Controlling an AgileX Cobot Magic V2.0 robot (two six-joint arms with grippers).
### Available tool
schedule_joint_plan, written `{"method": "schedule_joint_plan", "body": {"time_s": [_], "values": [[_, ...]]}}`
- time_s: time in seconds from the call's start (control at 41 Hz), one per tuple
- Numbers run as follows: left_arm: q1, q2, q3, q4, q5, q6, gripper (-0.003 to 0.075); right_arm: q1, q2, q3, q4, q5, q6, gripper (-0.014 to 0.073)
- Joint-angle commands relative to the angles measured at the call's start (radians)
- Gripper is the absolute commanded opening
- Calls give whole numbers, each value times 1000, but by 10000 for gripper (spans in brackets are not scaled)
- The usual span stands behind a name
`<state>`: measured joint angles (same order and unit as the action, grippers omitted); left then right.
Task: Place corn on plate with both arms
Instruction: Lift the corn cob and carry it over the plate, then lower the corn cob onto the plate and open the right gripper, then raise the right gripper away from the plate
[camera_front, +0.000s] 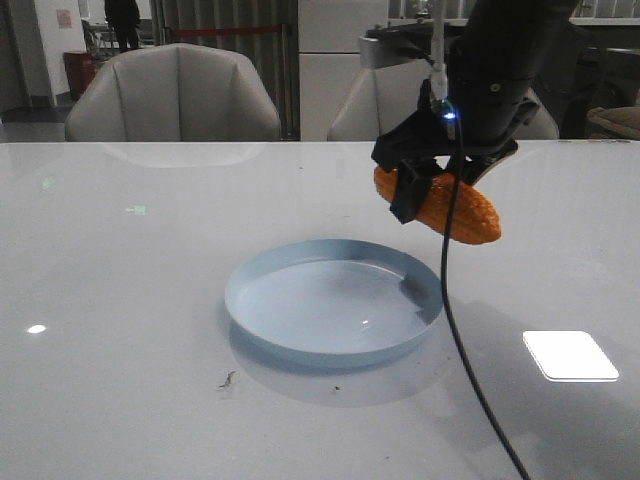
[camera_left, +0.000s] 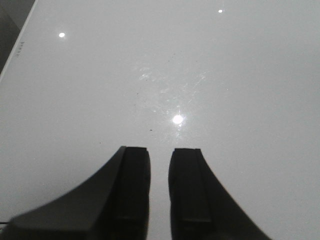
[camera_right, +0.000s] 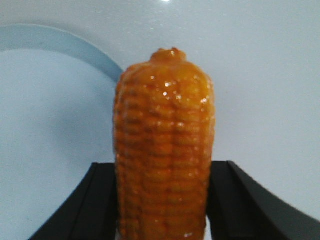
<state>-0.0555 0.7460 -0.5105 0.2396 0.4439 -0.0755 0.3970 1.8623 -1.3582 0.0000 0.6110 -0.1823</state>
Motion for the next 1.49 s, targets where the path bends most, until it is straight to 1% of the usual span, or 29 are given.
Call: {"method": "schedule_joint_plan", "body": {"time_s": [0.0,0.195,0.464,0.562,0.635,0.684,0.708,0.757,0.855,0.928,1.026,1.197,1.465], "values": [[3,-7,-28,6,-73,-8,208,31,-41,-32,0,-31,-11,113],[3,-7,-28,6,-73,-8,208,99,3,-32,7,-16,-11,113],[3,-7,-28,6,-73,-8,208,151,61,-32,21,-29,-11,122],[3,-7,-28,6,-73,-8,208,160,66,-32,31,-56,-11,203],[3,-7,-28,6,-73,-8,208,161,66,-32,33,-79,-11,305],[3,-7,-28,6,-73,-8,208,161,66,-32,33,-90,-11,396],[3,-7,-28,6,-73,-8,208,161,66,-32,33,-92,-11,418],[3,-7,-28,6,-73,-8,208,161,66,-32,33,-95,-11,493],[3,-7,-28,6,-73,-8,208,161,66,-32,33,-95,-11,566],[3,-7,-28,6,-73,-8,208,161,66,-32,33,-103,-11,582],[3,-7,-28,6,-73,-8,208,161,64,-40,33,-110,-11,582],[3,-7,-28,4,-73,-8,208,161,52,-127,33,-71,-11,582],[3,-7,-28,2,-75,-8,208,140,0,-312,-11,105,-11,582]]}}
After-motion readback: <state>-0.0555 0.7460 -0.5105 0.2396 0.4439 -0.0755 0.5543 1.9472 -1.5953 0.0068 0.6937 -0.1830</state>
